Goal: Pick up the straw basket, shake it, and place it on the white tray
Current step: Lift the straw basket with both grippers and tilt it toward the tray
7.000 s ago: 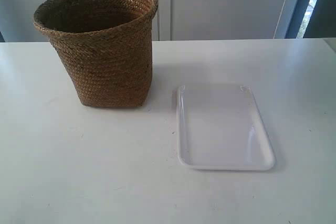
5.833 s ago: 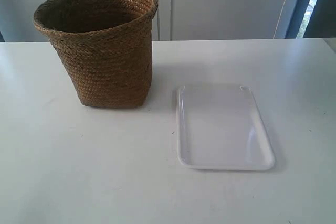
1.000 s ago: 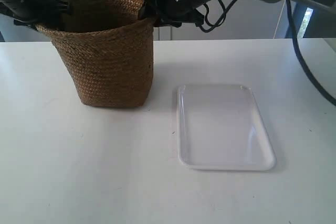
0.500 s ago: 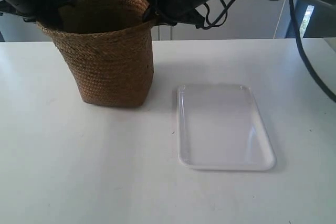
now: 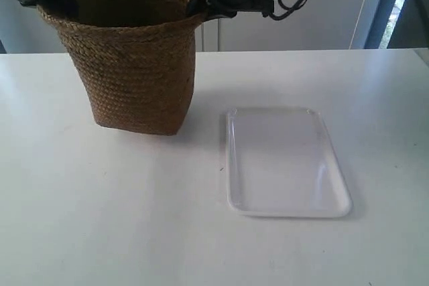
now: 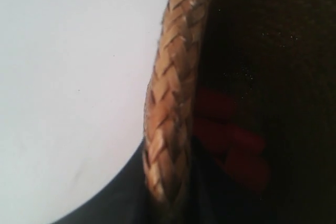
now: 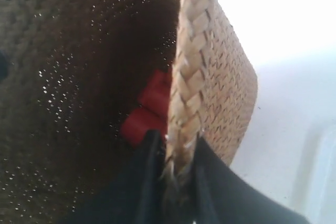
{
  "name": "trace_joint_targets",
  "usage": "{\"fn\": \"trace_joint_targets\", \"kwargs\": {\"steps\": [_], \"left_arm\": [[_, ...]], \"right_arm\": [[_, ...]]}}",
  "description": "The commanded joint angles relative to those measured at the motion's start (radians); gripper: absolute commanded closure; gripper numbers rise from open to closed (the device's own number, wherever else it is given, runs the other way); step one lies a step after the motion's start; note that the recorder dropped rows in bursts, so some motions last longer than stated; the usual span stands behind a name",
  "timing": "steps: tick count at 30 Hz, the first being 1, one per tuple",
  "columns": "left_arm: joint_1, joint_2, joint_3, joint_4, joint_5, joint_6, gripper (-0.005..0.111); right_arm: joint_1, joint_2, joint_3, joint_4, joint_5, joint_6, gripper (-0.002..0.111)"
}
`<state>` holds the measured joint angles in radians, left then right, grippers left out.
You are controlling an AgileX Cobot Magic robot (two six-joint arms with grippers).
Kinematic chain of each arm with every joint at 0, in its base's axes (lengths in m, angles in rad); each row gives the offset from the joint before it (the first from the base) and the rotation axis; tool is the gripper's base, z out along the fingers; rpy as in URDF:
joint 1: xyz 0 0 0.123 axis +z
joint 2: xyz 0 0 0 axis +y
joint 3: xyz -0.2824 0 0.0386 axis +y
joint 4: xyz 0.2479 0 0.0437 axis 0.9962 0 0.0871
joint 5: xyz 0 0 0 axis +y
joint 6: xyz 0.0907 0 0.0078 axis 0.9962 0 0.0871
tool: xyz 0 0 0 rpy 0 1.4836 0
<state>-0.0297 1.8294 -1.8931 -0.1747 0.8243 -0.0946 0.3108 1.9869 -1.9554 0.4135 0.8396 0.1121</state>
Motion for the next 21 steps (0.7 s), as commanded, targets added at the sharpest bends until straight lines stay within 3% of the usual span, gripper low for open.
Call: {"fn": "trace_joint_targets", "kwargs": {"steps": [1, 5, 10, 17, 21], "left_arm": [[-0.068, -0.085, -0.003, 0.036, 0.02, 0.039, 0.107], [-0.127, -0.149, 0.053, 0.106, -0.046, -0.044, 0.107], [-0.179, -0.286, 0.263, 0.131, -0.185, -0.074, 0.107], [-0.235, -0.516, 0.671, 0.124, -0.466, -0.097, 0.107], [-0.282, -0.662, 0.834, 0.124, -0.557, -0.097, 0.107]], "right_arm": [[0.032, -0.083, 0.003, -0.116, 0.016, -0.037, 0.108], [0.051, -0.148, 0.004, -0.13, 0.045, -0.051, 0.108], [0.051, -0.247, 0.076, -0.18, 0.027, -0.051, 0.108], [0.057, -0.447, 0.382, -0.162, -0.138, -0.056, 0.108], [0.083, -0.602, 0.589, -0.159, -0.273, -0.093, 0.108]]}}
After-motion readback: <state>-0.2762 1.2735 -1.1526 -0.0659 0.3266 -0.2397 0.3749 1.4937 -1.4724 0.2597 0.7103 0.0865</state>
